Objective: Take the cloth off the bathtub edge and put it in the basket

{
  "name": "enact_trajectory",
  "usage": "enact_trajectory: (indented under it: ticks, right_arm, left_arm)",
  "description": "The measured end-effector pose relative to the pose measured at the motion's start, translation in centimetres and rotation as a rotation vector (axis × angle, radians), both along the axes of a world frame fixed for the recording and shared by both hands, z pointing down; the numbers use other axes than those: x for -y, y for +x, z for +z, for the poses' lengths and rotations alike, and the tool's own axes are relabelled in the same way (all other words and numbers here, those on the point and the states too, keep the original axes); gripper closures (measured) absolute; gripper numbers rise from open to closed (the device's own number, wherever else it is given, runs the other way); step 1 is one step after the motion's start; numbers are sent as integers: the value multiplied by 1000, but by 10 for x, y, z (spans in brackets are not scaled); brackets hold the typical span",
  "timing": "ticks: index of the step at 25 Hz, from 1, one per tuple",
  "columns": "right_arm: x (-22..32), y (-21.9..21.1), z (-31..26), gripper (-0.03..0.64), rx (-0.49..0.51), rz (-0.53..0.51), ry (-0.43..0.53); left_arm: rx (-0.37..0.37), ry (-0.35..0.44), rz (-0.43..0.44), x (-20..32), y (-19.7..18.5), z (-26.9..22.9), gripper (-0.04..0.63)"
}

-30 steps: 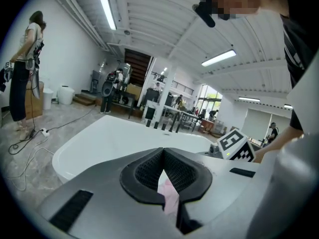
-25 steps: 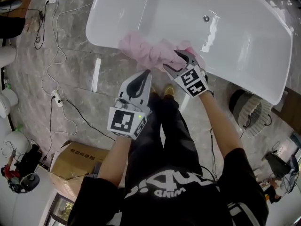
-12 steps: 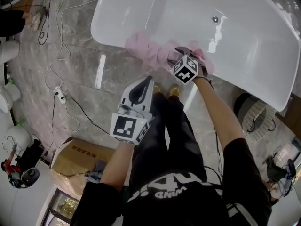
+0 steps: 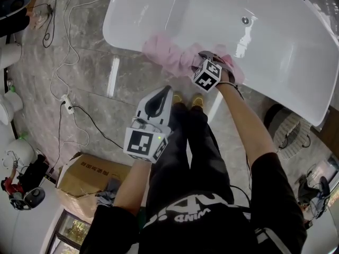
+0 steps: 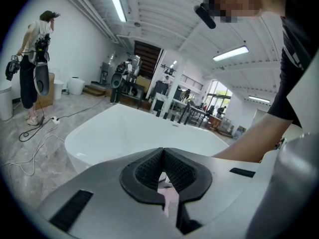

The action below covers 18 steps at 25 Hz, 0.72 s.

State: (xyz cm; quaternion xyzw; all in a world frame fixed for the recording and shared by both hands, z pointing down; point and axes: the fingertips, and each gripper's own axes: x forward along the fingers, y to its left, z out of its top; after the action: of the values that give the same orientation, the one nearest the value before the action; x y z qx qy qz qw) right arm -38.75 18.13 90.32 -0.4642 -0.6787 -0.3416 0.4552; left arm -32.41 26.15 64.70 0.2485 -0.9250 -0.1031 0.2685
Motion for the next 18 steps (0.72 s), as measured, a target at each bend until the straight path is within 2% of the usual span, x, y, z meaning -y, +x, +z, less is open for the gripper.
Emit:
enact_trajectory:
  ticks: [4, 8, 15, 16, 18]
  right_arm:
    - [1, 4, -2, 413, 4, -80, 9]
    - [1, 4, -22, 429, -17, -80, -20]
    - [6, 6, -57, 480, -19, 16, -75]
    - [6, 7, -62, 593, -26, 43, -94]
    - [7, 8, -69, 600, -51, 112, -131]
  left_arm:
    - [-17, 13, -34, -8, 0, 2, 581]
    - [-27, 31, -46, -12, 4, -6, 581]
    - [7, 33, -51, -16, -2, -25, 581]
    - [13, 33, -50, -16, -3, -27, 581]
    - [19, 34, -48, -17, -6, -30, 581]
